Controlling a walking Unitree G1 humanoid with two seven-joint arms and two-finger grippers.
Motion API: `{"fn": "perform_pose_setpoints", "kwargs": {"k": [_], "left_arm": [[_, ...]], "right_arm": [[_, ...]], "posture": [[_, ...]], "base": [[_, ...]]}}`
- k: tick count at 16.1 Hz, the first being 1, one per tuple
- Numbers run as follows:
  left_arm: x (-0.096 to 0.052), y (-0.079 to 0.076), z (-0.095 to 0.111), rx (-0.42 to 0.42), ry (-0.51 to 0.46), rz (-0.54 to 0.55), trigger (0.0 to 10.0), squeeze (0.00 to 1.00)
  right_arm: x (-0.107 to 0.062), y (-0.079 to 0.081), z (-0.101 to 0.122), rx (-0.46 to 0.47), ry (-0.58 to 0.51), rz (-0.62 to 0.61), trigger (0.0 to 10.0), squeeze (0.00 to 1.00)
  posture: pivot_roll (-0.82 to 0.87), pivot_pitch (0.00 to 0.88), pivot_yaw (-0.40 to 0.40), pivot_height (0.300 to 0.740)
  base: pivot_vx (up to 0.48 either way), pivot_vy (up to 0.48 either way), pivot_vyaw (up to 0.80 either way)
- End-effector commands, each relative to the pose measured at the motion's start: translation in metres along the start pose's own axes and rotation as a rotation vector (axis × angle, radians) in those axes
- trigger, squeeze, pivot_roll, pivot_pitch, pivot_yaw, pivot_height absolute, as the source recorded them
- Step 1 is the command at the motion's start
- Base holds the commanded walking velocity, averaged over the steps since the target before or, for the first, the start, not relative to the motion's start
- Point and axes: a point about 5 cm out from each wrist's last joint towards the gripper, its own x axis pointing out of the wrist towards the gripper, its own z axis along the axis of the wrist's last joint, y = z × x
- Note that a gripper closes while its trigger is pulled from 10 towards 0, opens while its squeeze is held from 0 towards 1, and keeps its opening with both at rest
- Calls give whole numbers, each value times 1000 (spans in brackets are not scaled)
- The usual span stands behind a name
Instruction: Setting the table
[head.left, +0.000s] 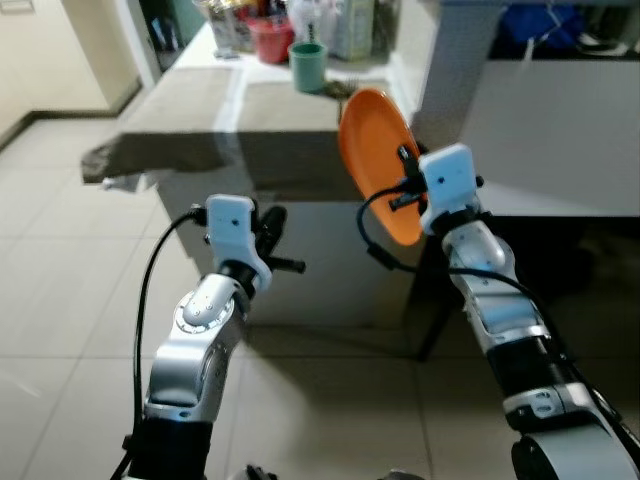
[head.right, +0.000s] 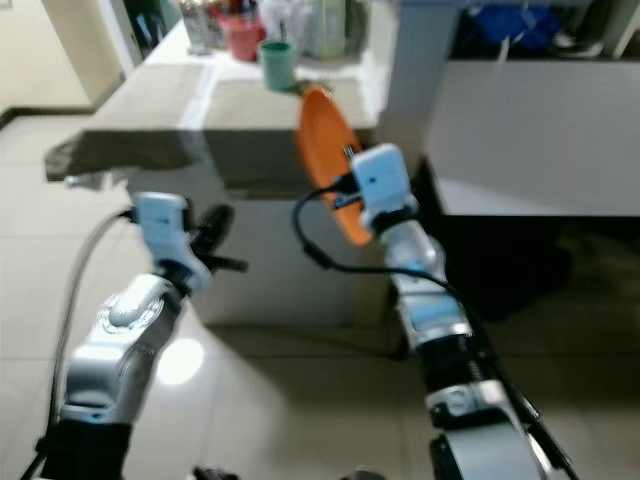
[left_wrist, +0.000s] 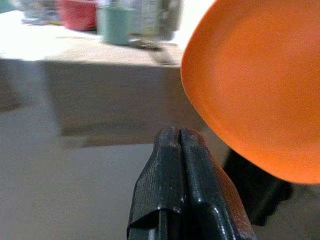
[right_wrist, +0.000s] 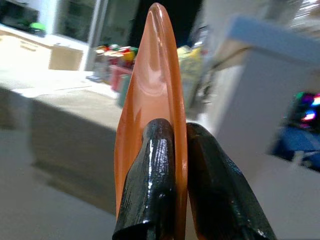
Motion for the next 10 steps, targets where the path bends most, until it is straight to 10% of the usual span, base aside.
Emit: {"fn": "perform_pose_setpoints", "kwargs": {"k": [1, 10], "left_arm": [[0, 10, 2, 33, 3, 43, 10000, 0], [1, 10, 1, 50, 0, 48, 10000, 0]], "right_arm": [[5, 1, 17, 0, -87, -7, 10000, 0], [6, -9, 32, 6, -179, -51, 10000, 0]], "posture": [[-105, 0, 57, 740], [-112, 0, 57, 740]], "base": [[247, -409, 0], [268, -395, 0]]}}
